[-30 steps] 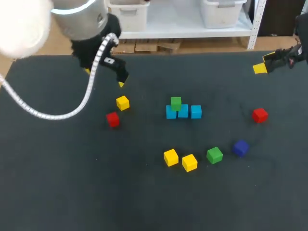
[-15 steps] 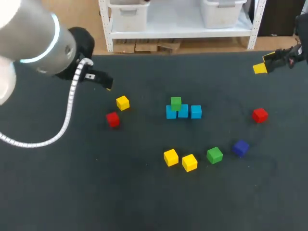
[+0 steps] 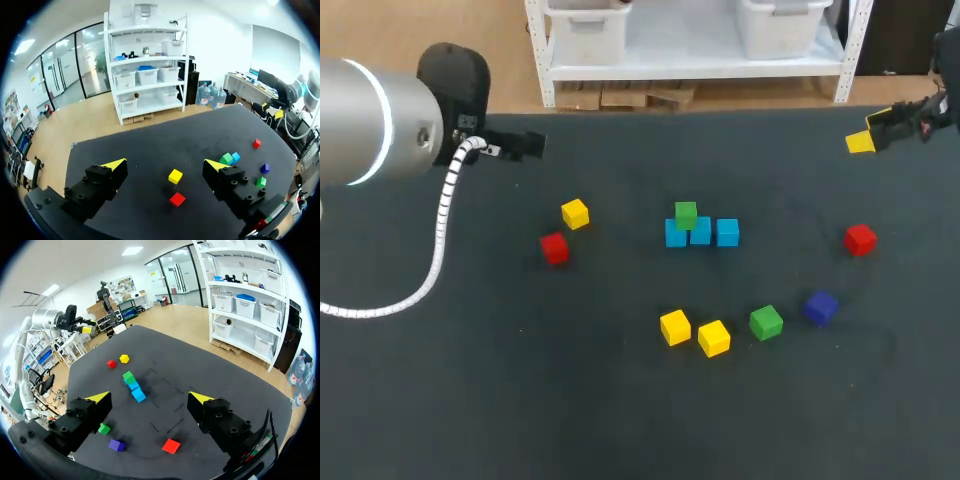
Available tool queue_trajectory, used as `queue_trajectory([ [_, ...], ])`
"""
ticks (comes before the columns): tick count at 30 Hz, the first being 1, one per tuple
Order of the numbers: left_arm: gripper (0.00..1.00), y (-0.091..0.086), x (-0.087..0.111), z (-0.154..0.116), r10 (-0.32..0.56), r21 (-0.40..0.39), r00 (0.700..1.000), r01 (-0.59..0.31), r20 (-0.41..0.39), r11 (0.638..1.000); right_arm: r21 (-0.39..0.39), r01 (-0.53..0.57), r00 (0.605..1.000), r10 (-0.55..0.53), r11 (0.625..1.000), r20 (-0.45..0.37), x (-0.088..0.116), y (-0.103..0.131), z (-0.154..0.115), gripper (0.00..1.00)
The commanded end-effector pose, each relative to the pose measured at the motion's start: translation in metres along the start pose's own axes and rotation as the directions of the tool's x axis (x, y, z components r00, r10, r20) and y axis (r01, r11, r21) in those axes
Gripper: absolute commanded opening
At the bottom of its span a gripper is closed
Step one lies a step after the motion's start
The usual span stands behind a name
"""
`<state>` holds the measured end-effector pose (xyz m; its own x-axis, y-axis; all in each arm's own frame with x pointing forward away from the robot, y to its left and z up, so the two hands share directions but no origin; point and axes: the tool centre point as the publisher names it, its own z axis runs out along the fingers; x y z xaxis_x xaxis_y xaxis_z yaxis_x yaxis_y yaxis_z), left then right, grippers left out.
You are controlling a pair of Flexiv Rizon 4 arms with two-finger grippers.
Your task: Place the blue cubes, place green cubes on the blue cubes, place the yellow cubes on the green cubes, then place the red cubes on the yellow cubes, and place purple cube on the red cubes.
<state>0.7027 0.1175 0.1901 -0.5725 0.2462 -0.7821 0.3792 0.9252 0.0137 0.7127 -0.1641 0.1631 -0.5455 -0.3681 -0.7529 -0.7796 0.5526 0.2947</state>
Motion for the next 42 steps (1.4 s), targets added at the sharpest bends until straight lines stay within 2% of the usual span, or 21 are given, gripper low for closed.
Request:
queue_trajectory([
  [1,1.0,-0.002,-0.005,-0.006,0.004,0.0,1.0,-0.004,-0.018,1.0,-0.001,0.002,1.0,-0.002,1.0,0.002,0.0,0.0,0.0,1.0],
  [7,1.0,-0.004,-0.005,-0.01,0.002,0.017,0.999,-0.001,-0.049,1.0,-0.001,0.002,1.0,-0.002,1.0,0.002,0.0,0.0,0.0,1.0],
  [30,1.0,-0.004,-0.005,-0.01,0.002,0.017,0.999,-0.001,-0.049,1.0,-0.001,0.002,1.0,-0.002,1.0,0.002,0.0,0.0,0.0,1.0],
  [32,1.0,-0.004,-0.005,-0.01,0.002,0.017,0.999,-0.001,-0.049,1.0,-0.001,0.028,0.998,-0.028,1.0,-0.058,0.001,0.006,0.011,1.0],
  [33,1.0,-0.004,-0.005,-0.01,0.002,0.017,0.999,-0.001,-0.049,1.0,-0.026,0.06,0.996,-0.062,0.998,-0.061,0.001,0.014,0.016,1.0],
  [35,1.0,-0.004,-0.005,-0.01,0.002,0.017,0.999,-0.001,-0.049,1.0,0.002,0.111,0.987,-0.11,0.994,-0.115,0.002,0.026,0.022,1.0],
  [37,1.0,-0.004,-0.005,-0.01,0.002,0.017,0.999,-0.001,-0.049,1.0,-0.045,0.153,0.973,-0.159,0.987,-0.168,0.008,0.048,0.031,1.0],
  [39,1.0,-0.004,-0.005,-0.01,0.002,0.017,0.999,-0.001,-0.049,1.0,-0.081,0.206,0.947,-0.219,0.975,-0.236,0.017,0.069,0.038,1.0],
  [42,1.0,-0.004,-0.005,-0.01,0.002,0.017,0.999,-0.001,-0.049,1.0,-0.092,0.266,0.902,-0.281,0.96,-0.328,0.031,0.093,0.043,1.0],
])
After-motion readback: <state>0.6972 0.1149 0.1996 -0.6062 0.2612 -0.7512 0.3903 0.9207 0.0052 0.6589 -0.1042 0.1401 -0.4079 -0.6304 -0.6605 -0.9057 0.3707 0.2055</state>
